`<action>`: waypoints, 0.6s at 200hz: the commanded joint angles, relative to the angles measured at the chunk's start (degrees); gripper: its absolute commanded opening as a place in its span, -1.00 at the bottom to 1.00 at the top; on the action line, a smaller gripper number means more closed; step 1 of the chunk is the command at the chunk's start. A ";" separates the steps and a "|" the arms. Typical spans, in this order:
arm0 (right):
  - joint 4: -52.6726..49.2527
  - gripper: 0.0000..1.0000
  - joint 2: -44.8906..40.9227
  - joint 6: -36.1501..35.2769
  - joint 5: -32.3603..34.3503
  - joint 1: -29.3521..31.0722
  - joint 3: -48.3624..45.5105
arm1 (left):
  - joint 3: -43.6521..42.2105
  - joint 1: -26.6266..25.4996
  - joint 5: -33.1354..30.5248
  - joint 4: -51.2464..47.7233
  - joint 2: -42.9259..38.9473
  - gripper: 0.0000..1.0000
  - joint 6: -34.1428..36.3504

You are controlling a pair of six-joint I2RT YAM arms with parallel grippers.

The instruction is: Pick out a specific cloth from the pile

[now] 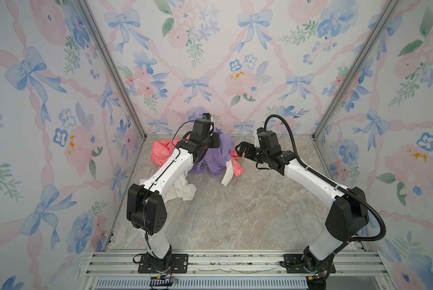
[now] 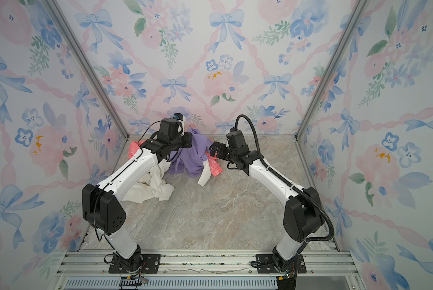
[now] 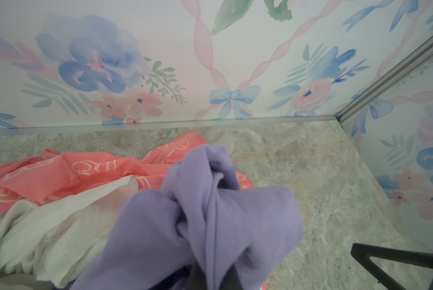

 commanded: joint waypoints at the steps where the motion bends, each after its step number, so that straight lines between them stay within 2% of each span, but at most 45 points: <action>1: 1.49 0.98 -2.71 0.37 1.12 -0.40 -1.24 | 6.00 0.38 0.77 3.06 -2.37 -1.00 1.04; 43: 1.53 0.97 -3.98 -0.09 1.86 -0.43 -1.96 | 13.90 1.12 1.69 3.07 -1.62 -1.00 1.92; 98: 0.64 0.98 -4.60 -0.47 2.60 -0.73 -2.17 | 16.60 4.15 3.90 3.11 -2.59 -1.00 0.07; 120: 0.48 0.97 -4.97 -1.11 2.75 -1.39 -2.08 | 20.61 4.21 6.39 3.12 -0.94 -1.00 -1.23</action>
